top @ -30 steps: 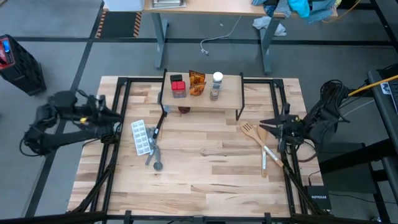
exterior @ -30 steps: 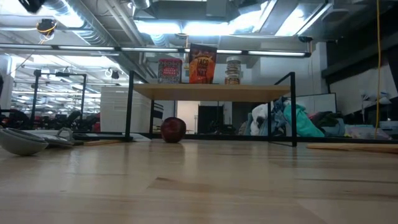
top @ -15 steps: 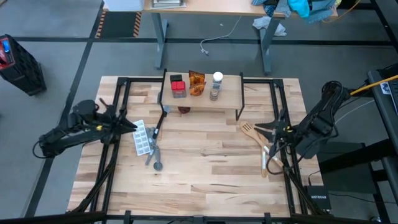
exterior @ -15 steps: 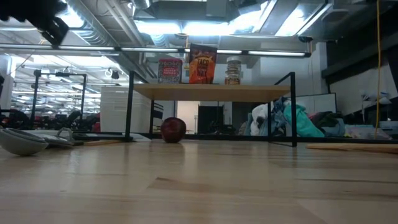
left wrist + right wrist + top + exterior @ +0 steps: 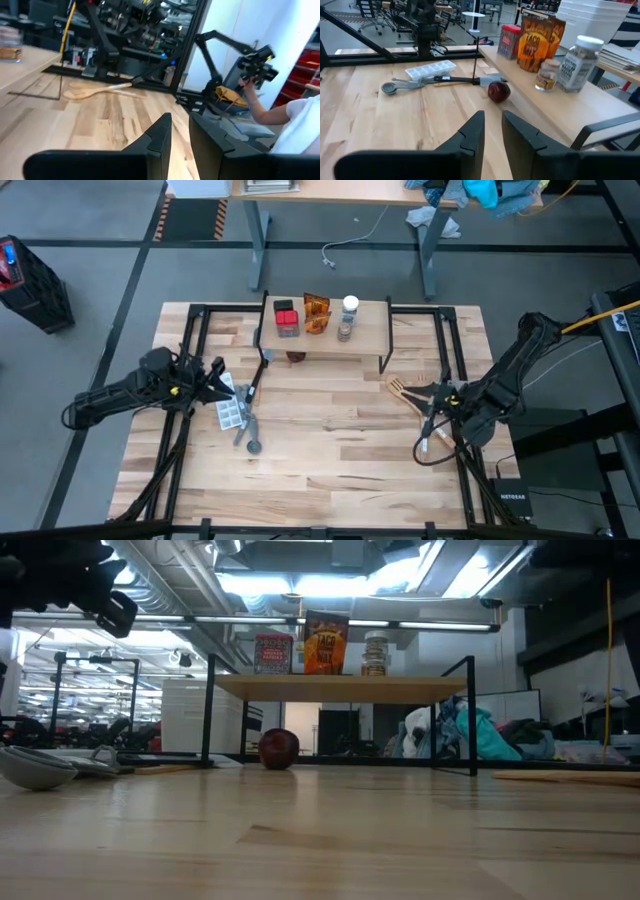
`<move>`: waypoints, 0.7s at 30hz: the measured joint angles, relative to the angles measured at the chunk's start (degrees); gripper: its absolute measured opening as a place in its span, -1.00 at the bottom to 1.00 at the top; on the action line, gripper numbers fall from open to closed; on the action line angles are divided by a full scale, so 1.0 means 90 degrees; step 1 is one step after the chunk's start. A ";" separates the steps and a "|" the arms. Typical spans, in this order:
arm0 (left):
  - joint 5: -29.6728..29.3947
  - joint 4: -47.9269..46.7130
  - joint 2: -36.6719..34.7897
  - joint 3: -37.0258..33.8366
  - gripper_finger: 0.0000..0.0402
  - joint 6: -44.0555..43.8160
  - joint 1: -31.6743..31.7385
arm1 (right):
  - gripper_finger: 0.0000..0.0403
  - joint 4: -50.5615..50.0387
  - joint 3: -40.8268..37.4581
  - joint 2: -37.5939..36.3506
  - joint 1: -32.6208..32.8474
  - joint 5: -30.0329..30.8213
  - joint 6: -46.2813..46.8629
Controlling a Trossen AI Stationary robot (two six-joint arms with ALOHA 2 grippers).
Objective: Shelf spices
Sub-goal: Return to Home Position
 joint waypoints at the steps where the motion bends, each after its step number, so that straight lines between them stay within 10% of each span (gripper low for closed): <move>1: 0.0002 0.0146 -0.0002 -0.0076 -0.70 -0.0007 -0.0043 | -0.64 0.0105 -0.0106 -0.0003 0.0000 0.0003 0.0000; 21: -0.0002 0.1001 0.0002 -0.0879 -0.70 0.0221 -0.0604 | -0.64 0.1296 -0.1630 -0.0319 0.0000 0.0074 0.0574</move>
